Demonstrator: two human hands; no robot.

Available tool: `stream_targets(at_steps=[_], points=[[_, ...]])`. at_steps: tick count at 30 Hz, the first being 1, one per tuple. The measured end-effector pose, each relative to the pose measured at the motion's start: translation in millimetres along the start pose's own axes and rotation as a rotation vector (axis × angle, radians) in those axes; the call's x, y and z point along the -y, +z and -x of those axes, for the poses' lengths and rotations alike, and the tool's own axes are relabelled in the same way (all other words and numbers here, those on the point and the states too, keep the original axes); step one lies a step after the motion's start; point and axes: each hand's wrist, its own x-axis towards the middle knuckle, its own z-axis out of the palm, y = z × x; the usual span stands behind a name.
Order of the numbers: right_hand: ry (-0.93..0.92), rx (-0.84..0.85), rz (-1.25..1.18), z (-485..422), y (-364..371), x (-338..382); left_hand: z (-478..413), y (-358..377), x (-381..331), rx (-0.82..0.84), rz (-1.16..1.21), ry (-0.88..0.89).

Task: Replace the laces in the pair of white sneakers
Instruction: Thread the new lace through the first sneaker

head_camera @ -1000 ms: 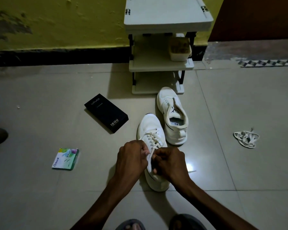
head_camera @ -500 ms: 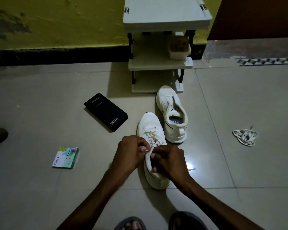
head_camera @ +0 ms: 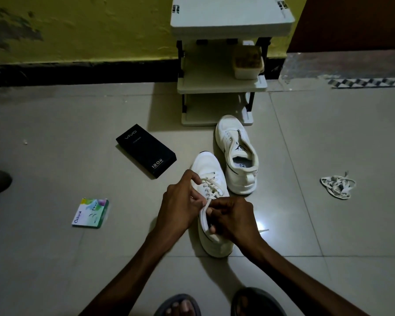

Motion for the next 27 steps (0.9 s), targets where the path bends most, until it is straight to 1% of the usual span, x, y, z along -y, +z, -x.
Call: stream_targets(at_steps=[3, 6, 7, 8, 10, 12, 13, 14, 15, 16, 17, 18, 19, 20, 21, 22, 24, 25, 27], points=[[0.024, -0.004, 0.037, -2, 0, 0, 5, 1, 4, -0.029, -0.018, 0.014], [0.063, -0.03, 0.045, -5, 1, 0, 7, 8, 9, -0.105, -0.073, 0.047], [0.055, -0.042, 0.082, -6, 2, 0, 7, 8, 12, -0.117, -0.068, 0.055], [0.02, -0.06, 0.162, -7, 3, -1, 9, 7, 14, -0.097, -0.049, 0.055], [-0.057, -0.105, 0.334, -8, 5, -3, 12, 2, 15, 0.011, 0.005, 0.011], [-0.086, -0.133, 0.394, -7, 7, -4, 14, 13, 13, 0.052, 0.046, -0.036], [-0.093, -0.141, 0.417, -7, 7, -2, 18, 16, 18, -0.005, 0.029, -0.051], [-0.099, -0.138, 0.441, -7, 7, -1, 22, 15, 22, -0.039, 0.065, -0.111], [-0.103, -0.123, 0.465, -6, 6, 1, 22, 15, 24, -0.069, 0.038, -0.154], [-0.114, -0.108, 0.493, -6, 4, 5, 20, 14, 24, -0.053, 0.029, -0.09], [-0.114, -0.1, 0.539, -6, 1, 9, 15, 17, 19, -0.032, 0.016, -0.067], [-0.118, -0.107, 0.609, -8, -2, 13, 16, 16, 14, 0.082, 0.036, -0.09], [-0.104, -0.114, 0.674, -10, -6, 18, 18, 12, 11, 0.123, 0.064, -0.086], [-0.085, -0.102, 0.713, -11, -12, 23, 21, 5, 14, 0.106, 0.054, -0.075], [-0.057, -0.065, 0.669, -12, -19, 29, 19, 10, 11, 0.079, 0.062, -0.098], [-0.018, -0.002, 0.537, -12, -27, 37, 20, 10, 11, 0.07, 0.057, -0.104], [0.081, 0.156, 0.171, -5, -47, 60, 20, 12, 7, 0.063, 0.056, -0.1], [0.103, 0.222, 0.036, -2, -57, 70, 20, 12, 8, 0.056, 0.048, -0.094], [0.055, 0.317, -0.16, 6, -76, 90, 18, 12, 12, 0.067, 0.043, -0.085]])
